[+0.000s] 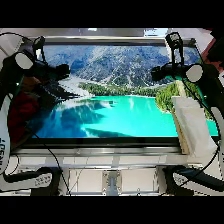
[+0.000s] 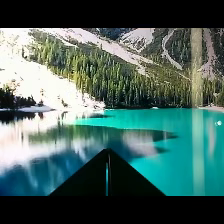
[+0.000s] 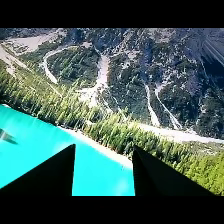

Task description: Fold the shirts.

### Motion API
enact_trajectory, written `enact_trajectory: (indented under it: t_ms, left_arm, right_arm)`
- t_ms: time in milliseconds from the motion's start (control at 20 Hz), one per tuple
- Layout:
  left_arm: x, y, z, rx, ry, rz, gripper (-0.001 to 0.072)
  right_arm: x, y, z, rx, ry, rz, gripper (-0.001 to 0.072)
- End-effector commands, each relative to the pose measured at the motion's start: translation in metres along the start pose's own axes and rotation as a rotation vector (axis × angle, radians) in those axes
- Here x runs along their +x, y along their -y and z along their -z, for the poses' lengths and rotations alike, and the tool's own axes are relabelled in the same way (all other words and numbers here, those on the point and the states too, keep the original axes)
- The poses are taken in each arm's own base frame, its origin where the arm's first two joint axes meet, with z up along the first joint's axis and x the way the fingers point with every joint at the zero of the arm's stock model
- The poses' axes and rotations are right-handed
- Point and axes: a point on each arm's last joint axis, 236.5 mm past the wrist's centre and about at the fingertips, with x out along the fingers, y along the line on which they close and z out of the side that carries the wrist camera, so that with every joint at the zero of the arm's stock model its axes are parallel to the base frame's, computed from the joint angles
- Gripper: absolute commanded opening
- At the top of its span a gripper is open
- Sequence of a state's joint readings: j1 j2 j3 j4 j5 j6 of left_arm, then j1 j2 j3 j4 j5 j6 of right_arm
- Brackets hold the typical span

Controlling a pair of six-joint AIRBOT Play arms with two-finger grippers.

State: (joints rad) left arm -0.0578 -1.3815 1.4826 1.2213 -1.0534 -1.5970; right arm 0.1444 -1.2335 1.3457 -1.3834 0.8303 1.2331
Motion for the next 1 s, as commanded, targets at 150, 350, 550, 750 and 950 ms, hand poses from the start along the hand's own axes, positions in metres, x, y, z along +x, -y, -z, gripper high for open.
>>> enact_trajectory:
  t_ms: [150,350,550,750,950]
  left_arm:
    - [-0.003,-0.035,-0.007,0.195,0.014,-0.152,0.0018]
    - [-0.049,-0.143,-0.035,0.378,0.03,-0.658,0.0072]
    - [-0.107,-0.239,-0.042,0.164,0.086,-0.913,0.0599]
    - [-0.137,-0.338,-0.001,-0.207,0.085,-0.982,0.0599]
    - [-0.121,-0.392,0.044,-0.49,0.052,-0.903,0.0599]
  right_arm:
    - [0.0,0.0,0.0,-0.001,0.0,0.001,0.041]
    - [0.0,0.0,0.0,-0.001,0.0,0.001,0.041]
    - [0.0,0.0,0.0,-0.001,0.0,0.0,0.0409]
    - [0.0,0.002,-0.008,0.001,0.033,0.009,0.041]
    - [-0.001,0.003,-0.022,0.017,0.093,0.012,0.0409]
